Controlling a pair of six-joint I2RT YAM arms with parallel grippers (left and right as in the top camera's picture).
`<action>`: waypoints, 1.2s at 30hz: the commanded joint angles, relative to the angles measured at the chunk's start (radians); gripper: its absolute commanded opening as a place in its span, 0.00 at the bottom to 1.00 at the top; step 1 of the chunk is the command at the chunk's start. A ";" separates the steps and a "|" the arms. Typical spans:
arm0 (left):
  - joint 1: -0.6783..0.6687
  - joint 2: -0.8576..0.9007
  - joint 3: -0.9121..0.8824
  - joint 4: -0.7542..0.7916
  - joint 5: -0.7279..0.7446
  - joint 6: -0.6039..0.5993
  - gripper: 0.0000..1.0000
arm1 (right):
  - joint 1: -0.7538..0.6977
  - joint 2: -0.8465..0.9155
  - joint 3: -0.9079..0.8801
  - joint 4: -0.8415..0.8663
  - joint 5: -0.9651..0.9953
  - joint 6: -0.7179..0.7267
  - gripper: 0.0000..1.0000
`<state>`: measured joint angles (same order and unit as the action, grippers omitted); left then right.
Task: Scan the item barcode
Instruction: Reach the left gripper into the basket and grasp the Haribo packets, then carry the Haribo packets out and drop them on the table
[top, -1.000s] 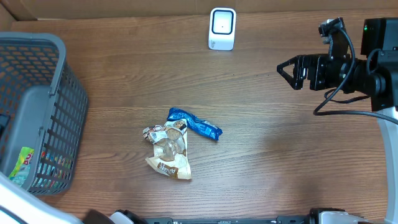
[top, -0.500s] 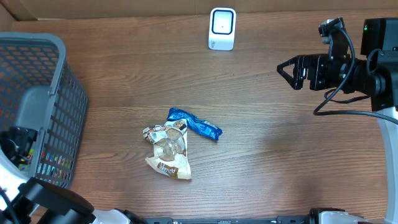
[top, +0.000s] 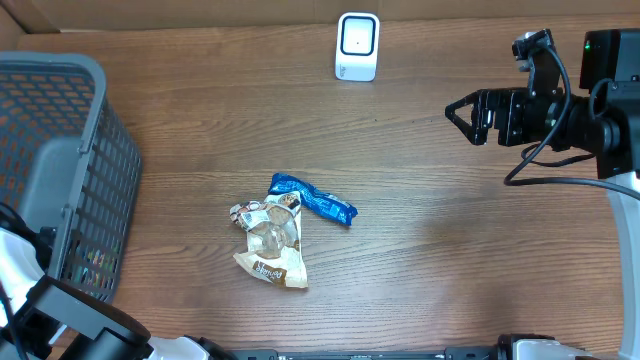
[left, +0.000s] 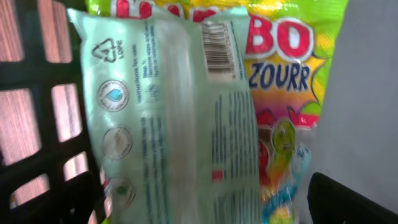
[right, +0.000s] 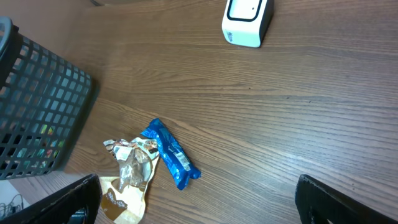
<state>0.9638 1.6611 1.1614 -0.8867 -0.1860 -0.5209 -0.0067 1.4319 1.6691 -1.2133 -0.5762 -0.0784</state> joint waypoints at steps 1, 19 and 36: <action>0.006 0.001 -0.080 0.047 -0.054 -0.023 1.00 | 0.000 0.001 0.025 0.003 -0.001 0.000 1.00; 0.004 -0.001 -0.194 0.225 0.082 -0.018 0.04 | 0.000 0.006 0.025 -0.007 -0.001 0.001 1.00; -0.002 -0.008 0.487 -0.223 0.453 0.172 0.04 | 0.000 0.006 0.025 -0.007 -0.002 0.001 1.00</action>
<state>0.9703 1.6703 1.4628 -1.0382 0.1753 -0.4221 -0.0067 1.4330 1.6691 -1.2232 -0.5758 -0.0784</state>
